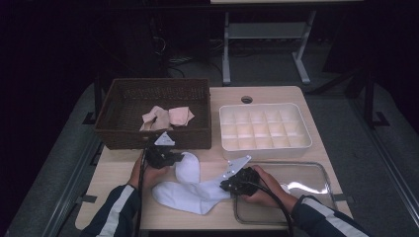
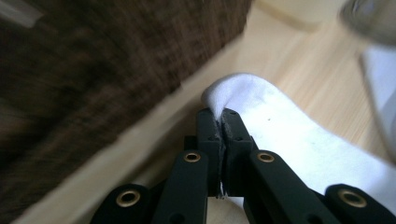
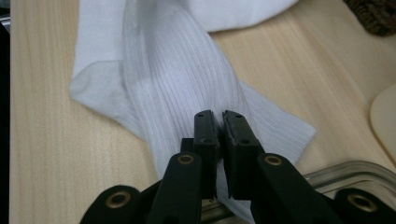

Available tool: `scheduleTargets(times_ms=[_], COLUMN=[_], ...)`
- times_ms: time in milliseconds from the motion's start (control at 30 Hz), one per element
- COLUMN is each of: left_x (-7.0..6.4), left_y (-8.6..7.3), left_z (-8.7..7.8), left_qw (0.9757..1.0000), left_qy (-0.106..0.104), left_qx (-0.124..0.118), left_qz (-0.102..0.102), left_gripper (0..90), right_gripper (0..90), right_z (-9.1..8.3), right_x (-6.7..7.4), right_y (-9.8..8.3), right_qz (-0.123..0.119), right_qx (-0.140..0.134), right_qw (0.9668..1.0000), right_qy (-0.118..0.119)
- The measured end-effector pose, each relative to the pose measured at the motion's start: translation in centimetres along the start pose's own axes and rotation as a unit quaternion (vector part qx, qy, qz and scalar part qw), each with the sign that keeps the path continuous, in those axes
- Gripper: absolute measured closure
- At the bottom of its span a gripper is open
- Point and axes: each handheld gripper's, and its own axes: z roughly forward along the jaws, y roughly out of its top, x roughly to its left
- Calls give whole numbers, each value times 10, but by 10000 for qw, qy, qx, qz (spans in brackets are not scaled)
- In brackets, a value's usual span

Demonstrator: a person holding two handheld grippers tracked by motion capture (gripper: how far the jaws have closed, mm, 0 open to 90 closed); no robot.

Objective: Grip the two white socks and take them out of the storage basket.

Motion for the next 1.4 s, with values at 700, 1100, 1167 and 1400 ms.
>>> scheduleTargets(times_ms=[700, 1100, 1167, 1400], left_x=[-43, -37, -32, -10], left_y=[-51, -74, -73, -73], left_z=[-90, -86, -85, -75], left_qw=[9945, 9943, 9947, 9941], left_qy=[307, 476, 578, 684], left_qx=[-893, -424, -396, -347], left_qz=[-450, -860, -752, -769], left_gripper=[852, 508, 435, 375], right_gripper=[841, 591, 566, 621], right_z=[-25, -11, -9, 8], right_x=[-21, -31, -29, -31], right_y=[7, 7, 10, 7], right_qz=[289, 649, 598, 637], right_qx=[-365, -165, -213, -14], right_qw=[9981, 9955, 9960, 9967], right_qy=[-401, -665, -623, -505])
